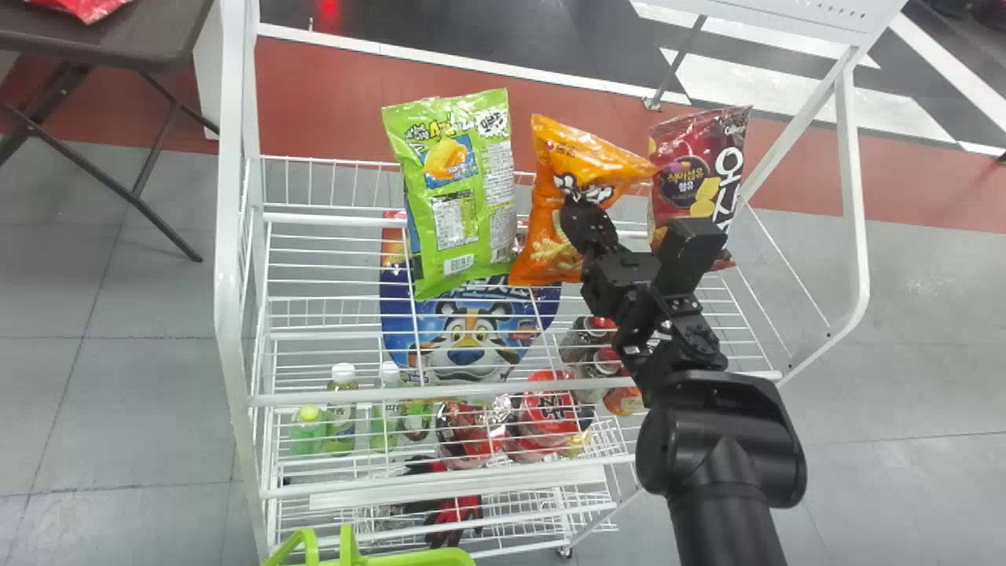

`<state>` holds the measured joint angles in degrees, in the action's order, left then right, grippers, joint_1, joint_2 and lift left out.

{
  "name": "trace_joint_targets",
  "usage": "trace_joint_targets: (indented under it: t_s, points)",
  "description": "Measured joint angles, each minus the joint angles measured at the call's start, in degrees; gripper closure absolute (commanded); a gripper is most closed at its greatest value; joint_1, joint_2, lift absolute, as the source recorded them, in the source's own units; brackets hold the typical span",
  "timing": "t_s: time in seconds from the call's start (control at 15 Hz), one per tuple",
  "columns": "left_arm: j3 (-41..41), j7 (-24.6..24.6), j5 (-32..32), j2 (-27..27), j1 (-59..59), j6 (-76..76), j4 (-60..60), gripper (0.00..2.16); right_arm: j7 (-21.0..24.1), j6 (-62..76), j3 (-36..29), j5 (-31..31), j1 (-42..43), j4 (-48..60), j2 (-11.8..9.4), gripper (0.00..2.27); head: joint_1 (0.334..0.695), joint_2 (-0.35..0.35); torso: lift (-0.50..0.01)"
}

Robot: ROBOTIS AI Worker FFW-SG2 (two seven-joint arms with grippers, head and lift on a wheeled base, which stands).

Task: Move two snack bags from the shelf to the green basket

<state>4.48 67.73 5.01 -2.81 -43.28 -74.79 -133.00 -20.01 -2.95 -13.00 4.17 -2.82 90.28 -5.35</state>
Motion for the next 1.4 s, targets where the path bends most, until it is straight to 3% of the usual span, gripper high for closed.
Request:
trace_joint_targets:
  t_s: [0.33, 0.6, 0.93, 1.4]
  points:
    - [0.2, 0.1, 0.0, -0.1, -1.1, -0.2, -1.5, 2.13, 2.2, -3.8, -1.8, 1.2, -7.6, 12.3, 0.1, 2.25, 0.695, -0.350, -0.013]
    - [0.3, 0.0, 0.0, -0.1, -1.8, -0.3, -2.5, 2.12, -0.2, -14.3, -5.5, 7.7, -18.5, 28.7, 0.0, 2.25, 0.695, -0.350, -0.013]
    - [0.7, -0.2, 0.0, 0.1, -1.7, 0.0, -2.7, 2.13, -3.4, -41.5, -9.3, 16.0, -31.5, 48.8, 0.1, 2.25, 0.695, -0.350, -0.013]
    - [2.0, -0.9, 0.0, 0.4, -1.2, 0.7, -3.1, 2.13, -7.9, -71.6, -10.9, 24.2, -38.4, 57.1, 0.1, 2.25, 0.695, -0.350, -0.012]
